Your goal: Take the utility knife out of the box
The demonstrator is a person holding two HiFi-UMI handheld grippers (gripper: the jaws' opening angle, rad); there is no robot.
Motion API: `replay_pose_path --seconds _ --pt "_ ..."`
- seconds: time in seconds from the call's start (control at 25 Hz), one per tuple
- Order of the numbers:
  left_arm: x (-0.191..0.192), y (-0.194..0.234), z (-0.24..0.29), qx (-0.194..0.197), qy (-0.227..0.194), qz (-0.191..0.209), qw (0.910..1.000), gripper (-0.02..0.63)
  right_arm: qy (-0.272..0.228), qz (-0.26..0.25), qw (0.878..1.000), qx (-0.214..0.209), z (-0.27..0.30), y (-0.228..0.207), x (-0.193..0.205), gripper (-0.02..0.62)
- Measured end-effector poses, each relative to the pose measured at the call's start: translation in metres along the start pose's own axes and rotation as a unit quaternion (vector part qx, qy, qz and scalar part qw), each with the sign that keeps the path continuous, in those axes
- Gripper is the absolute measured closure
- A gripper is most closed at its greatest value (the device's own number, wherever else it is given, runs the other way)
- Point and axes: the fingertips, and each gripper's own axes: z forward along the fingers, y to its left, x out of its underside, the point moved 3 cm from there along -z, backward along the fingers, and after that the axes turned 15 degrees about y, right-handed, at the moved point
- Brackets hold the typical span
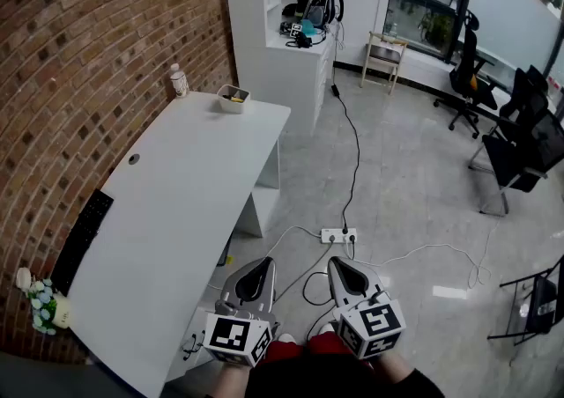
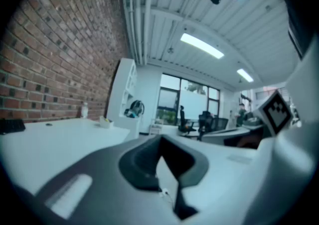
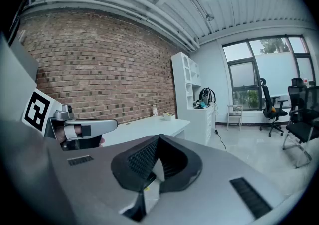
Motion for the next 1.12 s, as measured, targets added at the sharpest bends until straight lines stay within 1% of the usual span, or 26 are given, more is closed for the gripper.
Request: replay_pose_path --seconds 0.2,0.4,0.64,0.88,1.12 --pt "0.002 0.005 -0.002 0.004 -0.004 0.002 1.0 0.603 0.0 -0.005 1.0 -0.002 0.004 0.007 -0.001 0.588" --pt "0.003 0.01 -0.004 0.007 -0.002 0.002 1.0 0.603 -0.005 0.0 1.0 -0.005 0.006 0.011 -0.004 0.588" --pt "0.002 0.019 -0.004 0.001 -0.004 0.001 1.0 0.603 -0.001 0.015 1.0 0.0 0.012 0.006 -0.002 0.588" --pt "0.004 0.031 0.001 -0.006 -0.002 -0.01 0.9999 0.603 0.011 0.021 1.0 0.004 0.022 0.003 -0.001 0.588" --pt "-0.001 0.033 0.011 -0.001 0.0 -0.007 1.0 0.603 0.017 0.029 0.999 0.01 0.031 -0.009 -0.004 0.588"
